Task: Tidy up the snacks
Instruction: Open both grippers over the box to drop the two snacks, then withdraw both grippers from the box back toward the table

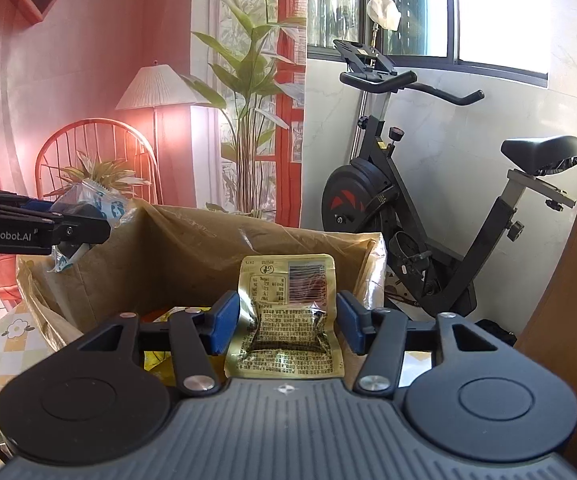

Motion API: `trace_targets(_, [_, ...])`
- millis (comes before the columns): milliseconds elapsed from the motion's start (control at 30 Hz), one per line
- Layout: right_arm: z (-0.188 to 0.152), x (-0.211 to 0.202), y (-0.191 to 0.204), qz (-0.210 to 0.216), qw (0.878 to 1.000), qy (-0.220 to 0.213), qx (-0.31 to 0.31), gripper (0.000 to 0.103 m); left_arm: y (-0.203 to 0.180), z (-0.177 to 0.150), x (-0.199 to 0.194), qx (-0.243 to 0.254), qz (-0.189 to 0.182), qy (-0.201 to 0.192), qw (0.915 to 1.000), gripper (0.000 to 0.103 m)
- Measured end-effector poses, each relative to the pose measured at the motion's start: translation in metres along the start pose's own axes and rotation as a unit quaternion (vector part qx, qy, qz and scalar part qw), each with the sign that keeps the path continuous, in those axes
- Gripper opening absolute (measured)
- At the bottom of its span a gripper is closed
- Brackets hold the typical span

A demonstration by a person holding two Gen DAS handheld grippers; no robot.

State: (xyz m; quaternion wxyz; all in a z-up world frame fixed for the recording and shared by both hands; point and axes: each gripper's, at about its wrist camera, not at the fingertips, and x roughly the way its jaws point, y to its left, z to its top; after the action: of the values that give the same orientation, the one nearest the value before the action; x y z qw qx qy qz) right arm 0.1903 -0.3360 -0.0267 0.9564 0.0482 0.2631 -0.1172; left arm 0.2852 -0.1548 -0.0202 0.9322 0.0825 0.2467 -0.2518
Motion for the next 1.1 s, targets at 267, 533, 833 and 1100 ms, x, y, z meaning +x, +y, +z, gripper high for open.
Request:
trace_targets(267, [-0.003, -0.019, -0.008, 0.004, 1.0, -0.014, 0.013, 0.073, 0.007, -0.008, -0.018, -0.005, 0.005, -0.001, 1.0, 0.073])
trace_targets(533, [-0.006, -0.053, -0.001, 0.035, 0.999, -0.029, 0.014, 0.074, 0.023, -0.014, -0.064, -0.028, 0.016, -0.008, 0.9994, 0.076])
trace_targets(833, [-0.026, -0.087, 0.015, 0.079, 0.996, -0.024, 0.024, 0.076, 0.046, -0.05, -0.134, -0.043, 0.051, -0.007, 0.9977, 0.076])
trace_targets(1100, [-0.057, -0.107, 0.032, 0.11, 0.993, -0.016, 0.034, 0.08, 0.071, -0.097, -0.169, -0.065, 0.079, 0.02, 0.9945, 0.075])
